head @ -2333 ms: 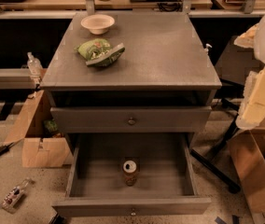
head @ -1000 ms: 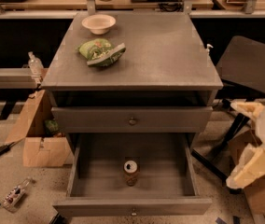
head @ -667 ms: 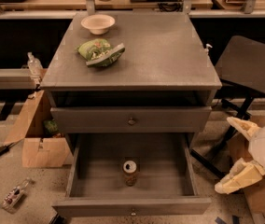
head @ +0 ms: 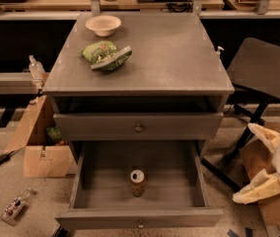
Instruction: Pick orange can from middle drawer and place on counter
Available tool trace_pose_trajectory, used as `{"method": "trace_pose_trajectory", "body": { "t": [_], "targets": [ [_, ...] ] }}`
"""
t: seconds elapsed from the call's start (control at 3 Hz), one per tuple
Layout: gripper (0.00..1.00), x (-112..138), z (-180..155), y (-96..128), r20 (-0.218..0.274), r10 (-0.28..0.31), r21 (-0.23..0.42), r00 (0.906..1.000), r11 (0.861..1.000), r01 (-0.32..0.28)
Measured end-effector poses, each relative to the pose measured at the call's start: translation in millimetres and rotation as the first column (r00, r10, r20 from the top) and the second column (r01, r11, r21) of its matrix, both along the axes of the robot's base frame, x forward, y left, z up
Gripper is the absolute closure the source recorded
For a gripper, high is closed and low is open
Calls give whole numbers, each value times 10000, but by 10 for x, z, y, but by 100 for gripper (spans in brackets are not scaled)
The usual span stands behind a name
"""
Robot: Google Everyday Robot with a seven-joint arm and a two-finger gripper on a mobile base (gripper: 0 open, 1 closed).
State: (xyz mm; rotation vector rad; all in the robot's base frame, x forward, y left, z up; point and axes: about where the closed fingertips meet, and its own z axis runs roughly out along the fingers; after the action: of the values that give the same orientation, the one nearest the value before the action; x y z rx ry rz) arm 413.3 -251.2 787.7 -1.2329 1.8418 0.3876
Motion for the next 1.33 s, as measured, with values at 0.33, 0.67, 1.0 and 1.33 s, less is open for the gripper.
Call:
{"method": "trace_pose_trajectory", "body": {
  "t": [0.33,0.67,1.0,1.33],
  "targets": [
    [0,64,-561,260,-141,505,637,9986,9967,-495],
    [0,221,-1421,665,92,1162,1396,9932,9833,-1163],
    [0,422,-2120,965,89,1588,1926,9873,9686,-1575],
    [0,748,-2613,1239,157,1788,2410,9838,9542,-1773]
  ]
}}
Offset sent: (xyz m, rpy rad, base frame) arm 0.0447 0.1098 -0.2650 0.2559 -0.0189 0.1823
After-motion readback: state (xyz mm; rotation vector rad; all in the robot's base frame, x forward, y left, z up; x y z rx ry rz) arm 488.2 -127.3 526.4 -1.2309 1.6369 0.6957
